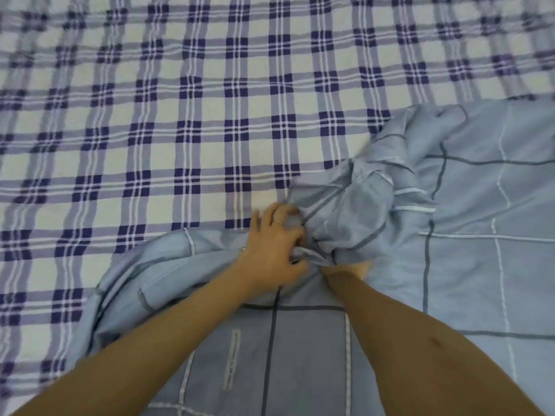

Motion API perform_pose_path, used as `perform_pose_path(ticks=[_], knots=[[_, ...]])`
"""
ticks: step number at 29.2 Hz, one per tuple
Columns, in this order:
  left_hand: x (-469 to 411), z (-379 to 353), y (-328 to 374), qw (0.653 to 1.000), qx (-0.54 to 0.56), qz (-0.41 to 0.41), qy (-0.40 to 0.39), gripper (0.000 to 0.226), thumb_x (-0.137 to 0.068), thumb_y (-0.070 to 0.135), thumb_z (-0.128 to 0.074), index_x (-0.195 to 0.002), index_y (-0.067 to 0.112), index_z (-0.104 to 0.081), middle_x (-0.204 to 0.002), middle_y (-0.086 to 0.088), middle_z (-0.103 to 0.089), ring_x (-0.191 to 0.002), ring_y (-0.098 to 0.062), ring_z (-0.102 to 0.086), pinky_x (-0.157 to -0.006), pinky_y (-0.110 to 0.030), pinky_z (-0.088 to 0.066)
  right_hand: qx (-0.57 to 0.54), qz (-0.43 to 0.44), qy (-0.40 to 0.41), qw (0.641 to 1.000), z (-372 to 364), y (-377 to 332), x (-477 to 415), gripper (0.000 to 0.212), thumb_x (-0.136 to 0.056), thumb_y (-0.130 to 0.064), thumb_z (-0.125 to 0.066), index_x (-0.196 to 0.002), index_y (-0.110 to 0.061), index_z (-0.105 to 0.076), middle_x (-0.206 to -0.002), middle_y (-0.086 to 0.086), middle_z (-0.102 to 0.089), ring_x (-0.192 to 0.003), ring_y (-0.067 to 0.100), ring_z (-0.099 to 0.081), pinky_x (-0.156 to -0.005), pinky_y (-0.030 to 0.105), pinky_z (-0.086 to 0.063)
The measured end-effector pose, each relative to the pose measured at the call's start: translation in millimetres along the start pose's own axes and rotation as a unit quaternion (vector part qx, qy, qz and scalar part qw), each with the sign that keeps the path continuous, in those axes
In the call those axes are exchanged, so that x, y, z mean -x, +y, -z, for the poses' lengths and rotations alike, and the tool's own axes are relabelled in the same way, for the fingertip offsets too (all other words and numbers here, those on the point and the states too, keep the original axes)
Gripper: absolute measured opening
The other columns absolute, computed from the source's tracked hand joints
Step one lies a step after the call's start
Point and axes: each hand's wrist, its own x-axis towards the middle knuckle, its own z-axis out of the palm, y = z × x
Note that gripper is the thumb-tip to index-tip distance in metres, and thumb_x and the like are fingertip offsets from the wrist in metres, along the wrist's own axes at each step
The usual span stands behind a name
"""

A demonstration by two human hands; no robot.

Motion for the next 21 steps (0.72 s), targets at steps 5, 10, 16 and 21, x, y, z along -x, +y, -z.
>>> perform_pose_path(ticks=[5,10,16,21], knots=[[-57.6,15.7,9.8,0.988,0.064,0.071,-0.124,0.118,-0.065,0.056,-0.074,-0.150,0.021,0.000,-0.156,-0.013,-0.011,-0.131,-0.033,-0.036,-0.099,-0.051,-0.039,-0.003,0.057,-0.097,0.994,35.8,-4.8,2.7,0.053,-0.101,-0.039,-0.023,-0.144,-0.008,-0.026,-0.152,0.012,-0.027,-0.140,0.025,-0.026,-0.116,0.033,-0.016],[-88.6,27.0,12.3,0.983,0.177,0.056,-0.009,0.073,-0.072,0.036,-0.058,-0.141,0.028,-0.036,-0.130,-0.008,-0.054,-0.110,-0.027,-0.056,-0.085,-0.032,-0.046,-0.015,0.147,0.197,0.969,55.2,-17.1,13.6,0.048,-0.084,-0.033,-0.037,-0.110,-0.004,-0.065,-0.115,0.019,-0.065,-0.113,0.035,-0.057,-0.109,0.046,-0.025],[-103.5,76.6,-49.1,0.894,0.272,0.225,0.277,0.025,-0.083,0.012,-0.056,-0.108,0.012,-0.055,-0.091,0.001,-0.060,-0.074,-0.010,-0.052,-0.065,-0.021,-0.037,0.019,0.155,0.183,0.971,55.9,-12.8,14.0,0.064,-0.085,-0.033,-0.030,-0.147,-0.014,-0.033,-0.152,0.008,-0.033,-0.139,0.025,-0.033,-0.115,0.045,-0.006],[-103.0,117.1,-123.1,0.846,0.121,0.363,0.371,0.035,-0.088,0.015,-0.050,-0.123,0.011,-0.049,-0.116,-0.008,-0.056,-0.098,-0.026,-0.057,-0.078,-0.033,-0.043,0.019,0.159,0.208,0.965,55.2,-15.6,9.8,0.064,-0.085,-0.032,-0.031,-0.146,-0.012,-0.036,-0.151,0.010,-0.035,-0.138,0.026,-0.035,-0.114,0.046,-0.010]])
